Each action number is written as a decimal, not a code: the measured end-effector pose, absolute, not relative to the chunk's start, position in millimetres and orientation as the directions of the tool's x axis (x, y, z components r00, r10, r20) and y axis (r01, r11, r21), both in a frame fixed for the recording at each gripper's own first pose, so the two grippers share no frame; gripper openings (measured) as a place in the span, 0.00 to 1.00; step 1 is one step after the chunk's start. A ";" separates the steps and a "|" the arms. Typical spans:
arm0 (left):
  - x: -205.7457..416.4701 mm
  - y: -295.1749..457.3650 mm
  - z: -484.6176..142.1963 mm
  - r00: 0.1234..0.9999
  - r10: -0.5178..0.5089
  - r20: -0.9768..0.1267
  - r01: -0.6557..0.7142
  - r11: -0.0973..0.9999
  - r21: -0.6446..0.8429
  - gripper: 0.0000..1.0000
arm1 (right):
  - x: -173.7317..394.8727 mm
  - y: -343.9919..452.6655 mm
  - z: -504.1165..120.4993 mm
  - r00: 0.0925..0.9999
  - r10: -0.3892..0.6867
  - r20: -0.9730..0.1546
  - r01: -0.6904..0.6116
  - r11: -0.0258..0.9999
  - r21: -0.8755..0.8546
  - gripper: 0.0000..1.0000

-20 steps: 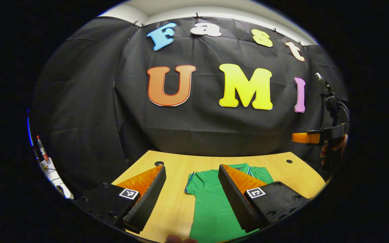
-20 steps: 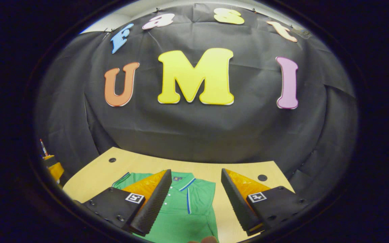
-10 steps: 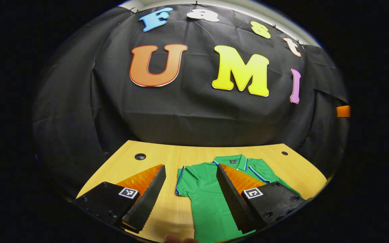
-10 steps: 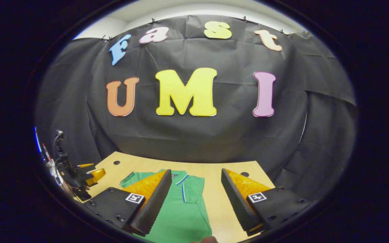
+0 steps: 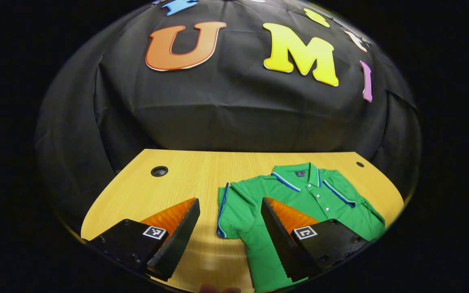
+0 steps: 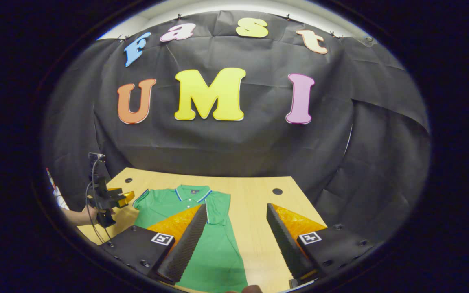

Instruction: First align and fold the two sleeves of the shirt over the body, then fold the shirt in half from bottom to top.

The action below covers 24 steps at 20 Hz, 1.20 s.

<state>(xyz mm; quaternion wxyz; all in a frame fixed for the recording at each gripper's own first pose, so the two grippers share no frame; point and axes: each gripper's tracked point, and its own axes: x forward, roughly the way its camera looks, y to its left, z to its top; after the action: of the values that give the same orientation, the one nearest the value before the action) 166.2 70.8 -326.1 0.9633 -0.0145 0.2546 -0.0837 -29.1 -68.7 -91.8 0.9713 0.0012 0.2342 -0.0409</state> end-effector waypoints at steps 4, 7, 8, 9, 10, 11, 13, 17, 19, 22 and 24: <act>174.4 71.3 -359.8 0.811 -0.184 -0.555 0.165 0.983 -0.085 0.98 | -43.4 -77.8 -101.5 0.869 -0.110 -0.483 0.122 0.992 -0.006 0.92; 182.2 75.3 -377.3 0.787 -0.179 -0.591 0.161 0.983 -0.084 0.97 | -48.1 -88.4 -109.1 0.853 -0.127 -0.507 0.140 0.990 -0.013 0.95; 185.9 75.1 -380.8 0.783 -0.179 -0.596 0.154 0.984 -0.093 0.96 | -47.3 -91.8 -110.5 0.850 -0.132 -0.510 0.147 0.989 -0.010 0.95; 188.8 75.1 -384.6 0.777 -0.177 -0.604 0.148 0.984 -0.099 0.93 | -47.0 -93.4 -111.4 0.847 -0.134 -0.514 0.153 0.988 -0.005 0.92; 193.0 77.1 -389.2 0.771 -0.173 -0.613 0.142 0.985 -0.099 0.86 | -46.9 -94.7 -113.9 0.845 -0.134 -0.518 0.154 0.988 -0.004 0.95; 195.2 78.8 -391.9 0.765 -0.169 -0.622 0.140 0.985 -0.097 0.82 | -46.6 -96.1 -115.5 0.843 -0.135 -0.521 0.154 0.988 -0.006 0.95; 198.9 76.6 -398.4 0.749 -0.169 -0.641 0.148 0.985 -0.087 0.70 | -47.0 -98.6 -117.4 0.839 -0.136 -0.526 0.155 0.988 -0.009 0.92; 202.1 75.9 -407.3 0.727 -0.147 -0.671 0.169 0.985 -0.033 0.47 | -47.7 -106.1 -122.4 0.832 -0.142 -0.537 0.170 0.985 0.002 0.92; 205.8 80.6 -408.6 0.732 -0.110 -0.673 0.161 0.987 0.013 0.36 | -49.2 -111.3 -123.7 0.832 -0.148 -0.535 0.176 0.984 0.000 0.92; 205.7 77.6 -406.7 0.729 -0.110 -0.676 0.165 0.986 0.018 0.09 | -52.9 -115.0 -125.9 0.830 -0.153 -0.536 0.178 0.984 -0.007 0.93; 204.5 79.1 -404.5 0.728 -0.098 -0.679 0.152 0.988 0.020 0.05 | -53.7 -115.4 -125.4 0.833 -0.151 -0.533 0.175 0.985 -0.005 0.93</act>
<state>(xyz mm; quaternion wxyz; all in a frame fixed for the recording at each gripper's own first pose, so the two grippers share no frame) 204.5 79.1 -404.5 0.9287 0.0371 0.3627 -0.0674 -53.7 -115.4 -125.4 0.9570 0.0221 0.2763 -0.0850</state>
